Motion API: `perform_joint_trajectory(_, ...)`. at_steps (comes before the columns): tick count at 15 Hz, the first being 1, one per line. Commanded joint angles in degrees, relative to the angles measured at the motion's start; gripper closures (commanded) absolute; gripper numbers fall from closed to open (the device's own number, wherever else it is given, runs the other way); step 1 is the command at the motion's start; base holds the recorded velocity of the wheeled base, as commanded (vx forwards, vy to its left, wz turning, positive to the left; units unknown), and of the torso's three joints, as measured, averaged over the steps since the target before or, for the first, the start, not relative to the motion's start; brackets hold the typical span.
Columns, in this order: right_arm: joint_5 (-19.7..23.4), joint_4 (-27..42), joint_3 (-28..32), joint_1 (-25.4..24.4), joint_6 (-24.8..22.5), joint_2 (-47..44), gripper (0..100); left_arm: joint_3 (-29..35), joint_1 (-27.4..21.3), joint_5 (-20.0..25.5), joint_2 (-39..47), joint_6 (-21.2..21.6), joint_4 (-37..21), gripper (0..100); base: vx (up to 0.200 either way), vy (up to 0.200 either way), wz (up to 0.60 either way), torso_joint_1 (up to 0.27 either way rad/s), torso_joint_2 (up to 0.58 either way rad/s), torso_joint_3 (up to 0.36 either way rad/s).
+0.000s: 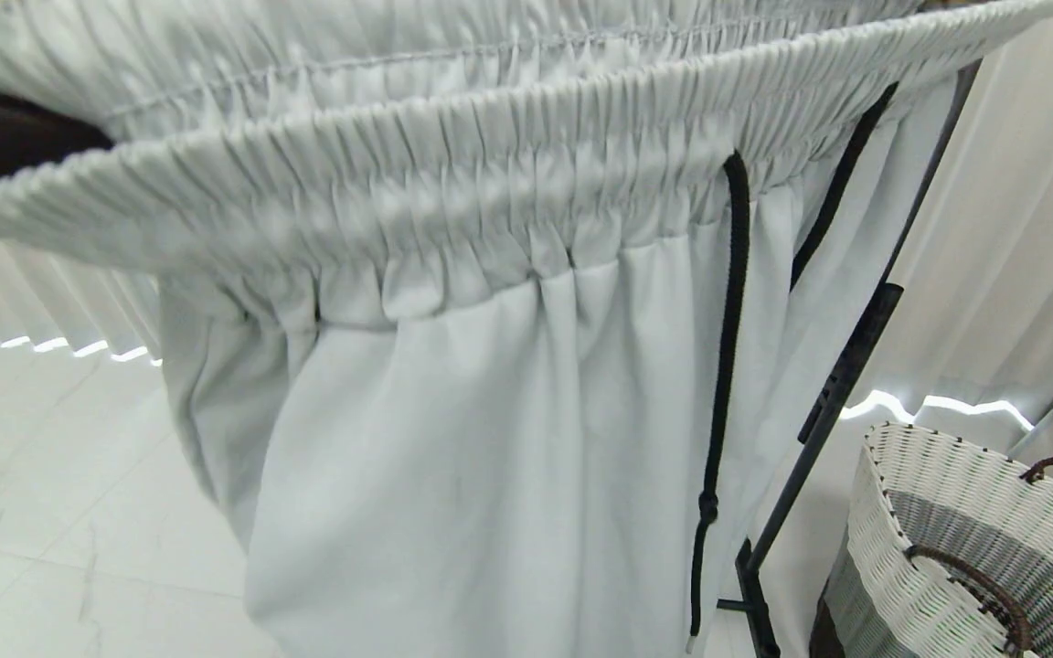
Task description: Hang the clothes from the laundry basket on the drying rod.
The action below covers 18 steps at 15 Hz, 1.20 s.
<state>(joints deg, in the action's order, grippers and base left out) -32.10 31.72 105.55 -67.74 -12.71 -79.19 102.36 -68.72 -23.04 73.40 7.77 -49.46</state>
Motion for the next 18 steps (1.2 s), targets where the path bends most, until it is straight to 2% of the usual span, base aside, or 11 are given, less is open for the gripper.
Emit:
perform_joint_trajectory(1,-0.07,0.89,-0.17,0.95,0.23,1.85,100,0.47,8.86,2.21,1.4,6.74,4.63,100,0.0,0.0,0.0,0.0,0.0,0.0)
perform_joint_trajectory(2,-0.07,2.47,-0.96,0.95,0.67,2.37,100,-0.76,9.92,2.3,2.27,6.65,7.97,100,0.0,0.0,0.0,0.0,0.0,0.0)
perform_joint_trajectory(3,-0.07,2.91,-1.75,0.95,1.2,2.64,100,-1.82,10.01,2.3,2.54,6.74,8.94,100,0.0,0.0,0.0,0.0,0.0,0.0)
perform_joint_trajectory(13,-0.16,3.7,-2.19,2.26,1.73,2.73,100,-3.14,10.27,2.3,2.36,6.47,9.99,100,0.0,0.0,0.0,0.0,0.0,0.0)
perform_joint_trajectory(14,-0.16,4.4,-2.19,2.26,1.73,2.81,0,-3.05,10.62,2.3,2.36,6.47,9.99,100,0.0,0.0,0.0,0.0,0.0,0.0)
perform_joint_trajectory(16,-0.07,4.58,-2.63,2.18,1.73,3.43,0,-3.31,12.12,2.3,2.36,6.47,10.52,100,0.0,0.0,0.0,0.0,0.0,0.0)
perform_joint_trajectory(18,-0.07,4.58,-5.53,2.0,1.64,5.45,0,-4.01,15.81,2.21,2.36,6.47,11.31,100,0.0,0.0,0.0,0.0,0.0,0.0)
